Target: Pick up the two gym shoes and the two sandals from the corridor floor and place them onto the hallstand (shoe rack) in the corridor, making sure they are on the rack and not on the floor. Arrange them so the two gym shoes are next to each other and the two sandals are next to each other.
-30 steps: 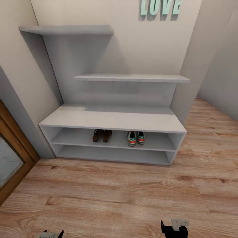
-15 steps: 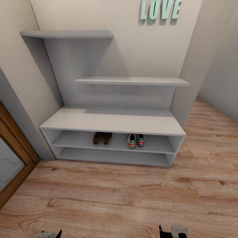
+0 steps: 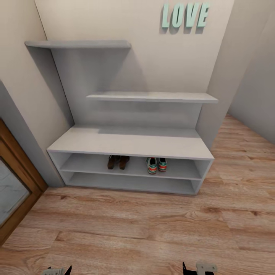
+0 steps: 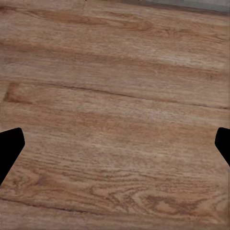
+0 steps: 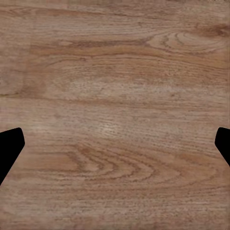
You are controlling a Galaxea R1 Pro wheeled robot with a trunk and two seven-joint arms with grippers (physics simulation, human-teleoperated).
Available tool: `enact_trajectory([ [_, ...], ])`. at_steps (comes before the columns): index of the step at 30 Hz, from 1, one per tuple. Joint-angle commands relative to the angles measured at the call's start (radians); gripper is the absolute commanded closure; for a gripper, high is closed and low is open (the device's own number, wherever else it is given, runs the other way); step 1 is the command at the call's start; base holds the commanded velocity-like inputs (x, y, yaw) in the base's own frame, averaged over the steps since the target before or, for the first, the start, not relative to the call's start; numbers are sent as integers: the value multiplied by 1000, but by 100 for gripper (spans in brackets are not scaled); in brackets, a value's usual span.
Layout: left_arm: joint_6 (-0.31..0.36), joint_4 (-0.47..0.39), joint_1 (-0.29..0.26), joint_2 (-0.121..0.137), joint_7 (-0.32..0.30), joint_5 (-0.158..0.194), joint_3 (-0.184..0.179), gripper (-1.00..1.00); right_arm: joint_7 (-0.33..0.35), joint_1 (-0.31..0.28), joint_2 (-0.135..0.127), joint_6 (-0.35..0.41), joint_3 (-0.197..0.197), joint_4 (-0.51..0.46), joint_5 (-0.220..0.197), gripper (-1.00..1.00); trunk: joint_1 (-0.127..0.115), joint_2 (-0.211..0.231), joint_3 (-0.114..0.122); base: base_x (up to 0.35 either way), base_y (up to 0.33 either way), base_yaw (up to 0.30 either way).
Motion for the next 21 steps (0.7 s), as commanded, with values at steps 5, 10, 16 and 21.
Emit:
enact_trajectory([
  [5, 0, 1, -1, 0, -10, 10, 2, -100, -9, -1, -1, -1, -3, 4, 11, -100, -19, 35, 15, 0, 0, 0],
  [10, 0, 2, -1, -1, -10, 8, 0, -100, -10, -1, -4, 0, -3, 36, 11, -100, -39, 70, 31, 0, 0, 0],
  [16, 0, 2, -1, 0, -10, 11, 2, -100, -10, 0, -3, 0, -3, 41, 11, -100, -62, 112, 49, 0, 0, 0],
  [21, 0, 1, -1, 2, -10, 13, 3, -100, -10, -1, -4, 0, -3, 42, 11, -100, -81, 147, 65, 0, 0, 0],
])
